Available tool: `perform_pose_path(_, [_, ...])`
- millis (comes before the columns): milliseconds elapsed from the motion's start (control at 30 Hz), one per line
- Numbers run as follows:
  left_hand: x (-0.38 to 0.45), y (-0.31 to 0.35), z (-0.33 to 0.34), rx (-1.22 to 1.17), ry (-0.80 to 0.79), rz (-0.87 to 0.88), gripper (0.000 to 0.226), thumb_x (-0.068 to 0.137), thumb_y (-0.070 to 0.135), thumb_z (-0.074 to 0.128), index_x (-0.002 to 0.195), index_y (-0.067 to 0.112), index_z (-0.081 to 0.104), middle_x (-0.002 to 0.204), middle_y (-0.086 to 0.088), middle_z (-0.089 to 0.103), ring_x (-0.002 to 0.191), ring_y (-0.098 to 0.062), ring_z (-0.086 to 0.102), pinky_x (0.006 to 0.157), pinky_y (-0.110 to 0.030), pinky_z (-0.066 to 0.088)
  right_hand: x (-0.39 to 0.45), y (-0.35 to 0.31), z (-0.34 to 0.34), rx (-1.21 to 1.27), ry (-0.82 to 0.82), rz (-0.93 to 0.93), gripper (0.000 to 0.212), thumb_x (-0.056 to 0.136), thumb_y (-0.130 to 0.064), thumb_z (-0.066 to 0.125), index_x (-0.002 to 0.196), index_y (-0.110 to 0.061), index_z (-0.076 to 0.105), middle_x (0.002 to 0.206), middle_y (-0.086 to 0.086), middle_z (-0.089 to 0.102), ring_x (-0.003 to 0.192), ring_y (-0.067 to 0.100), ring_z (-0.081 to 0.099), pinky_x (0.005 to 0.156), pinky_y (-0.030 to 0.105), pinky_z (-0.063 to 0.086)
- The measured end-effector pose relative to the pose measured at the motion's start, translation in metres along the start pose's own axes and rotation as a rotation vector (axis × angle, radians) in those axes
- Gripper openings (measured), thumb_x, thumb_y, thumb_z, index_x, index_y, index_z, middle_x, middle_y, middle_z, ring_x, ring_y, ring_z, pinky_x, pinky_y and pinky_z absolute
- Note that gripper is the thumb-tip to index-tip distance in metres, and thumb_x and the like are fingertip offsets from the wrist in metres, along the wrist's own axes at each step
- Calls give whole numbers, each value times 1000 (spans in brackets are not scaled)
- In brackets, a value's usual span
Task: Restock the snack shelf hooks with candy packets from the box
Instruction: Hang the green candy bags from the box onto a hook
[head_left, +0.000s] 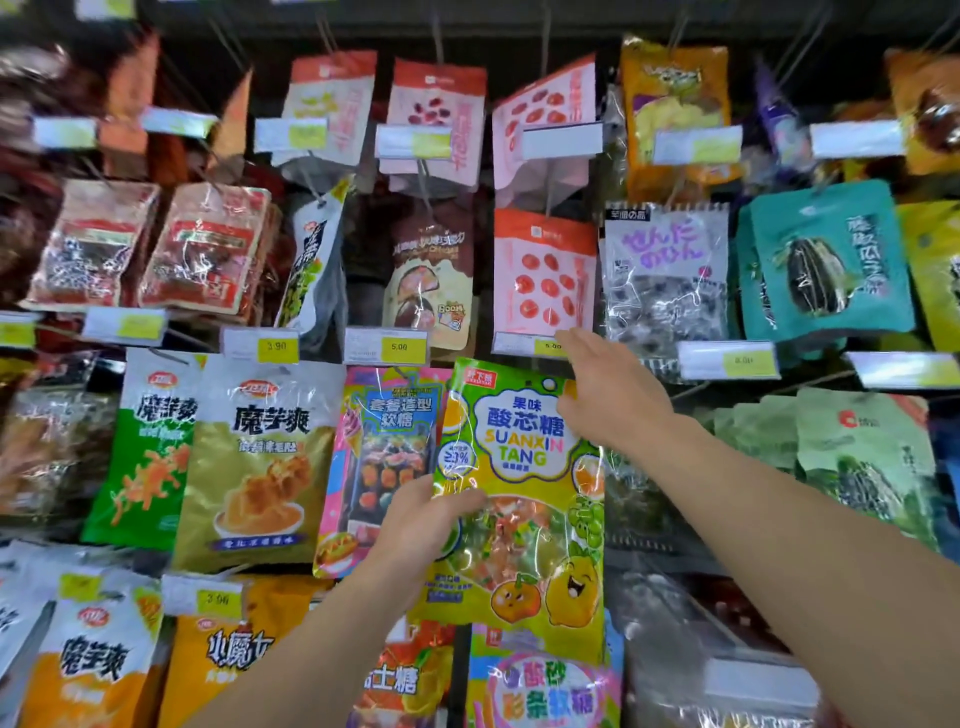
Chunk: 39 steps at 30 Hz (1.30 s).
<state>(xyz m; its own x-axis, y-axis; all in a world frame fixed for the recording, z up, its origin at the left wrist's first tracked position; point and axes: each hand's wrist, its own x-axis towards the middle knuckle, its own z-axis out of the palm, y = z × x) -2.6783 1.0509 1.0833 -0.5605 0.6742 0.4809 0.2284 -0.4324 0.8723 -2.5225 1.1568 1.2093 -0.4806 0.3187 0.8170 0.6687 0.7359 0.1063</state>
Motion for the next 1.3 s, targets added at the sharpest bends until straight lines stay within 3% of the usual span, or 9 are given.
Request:
perform_pose_path(100, [4,1,7,-35,10,2,43,73,32,78,111,15,66,118,6,67,116,-20,57,96,-38,38,5,2,1,26,3,3,71,90,-24,54,153,-21,22,158,-2,27,138,30,33,111,42,36])
perform_pose_path(233, [10,4,16,-93,-4,10,12,82,15,73,81,22,63,88,12,63,95,-13,58,88,-32,33,8,7,2,45,2,2,69,90,-26,54,152,-22,25,155,-2,31,135,30,37,107,44,40])
perform_pose_path(433, [16,6,25,-149,13,-14,25,86,19,70,104,13,54,119,4,54,109,-17,42,97,-41,32,11,9,6,70,8,2,68,89,-28,55,151,-23,28,155,-2,34,135,31,38,107,47,41])
perform_pose_path(600, [11,11,28,-130,28,-11,26,91,14,66,80,22,43,80,13,42,94,-16,40,90,-35,28,10,11,6,102,-5,-1,71,88,-20,53,153,-22,25,158,-2,29,138,31,35,110,46,38])
perform_pose_path(733, [20,8,27,-114,23,-35,33,89,16,69,118,11,56,102,5,48,109,-21,44,96,-37,31,7,14,9,113,-5,-4,73,88,-20,52,154,-22,22,160,-5,24,138,31,33,109,46,38])
perform_pose_path(933, [17,7,26,-145,7,-49,17,87,14,69,87,21,54,91,9,55,99,-16,44,89,-34,26,11,18,12,115,-15,-18,75,87,-21,53,154,-23,20,160,-4,23,141,29,32,111,47,37])
perform_pose_path(1000, [19,8,25,-136,-4,-62,14,87,15,69,96,17,58,99,4,56,99,-16,44,89,-34,26,13,17,13,113,-16,-11,76,87,-23,56,154,-24,20,160,-4,23,141,29,32,112,45,37])
perform_pose_path(1100, [27,9,24,-77,7,-91,63,84,24,72,139,9,44,139,-5,48,129,-26,41,92,-38,29,14,17,15,121,-15,-8,77,86,-24,57,154,-24,20,160,-4,23,141,29,32,112,44,37])
perform_pose_path(1300, [41,11,19,9,-10,-162,69,83,25,73,143,8,41,149,-9,39,137,-30,34,102,-44,31,9,16,11,141,-22,-3,81,85,-22,58,155,-25,18,162,-2,16,144,29,25,113,44,34])
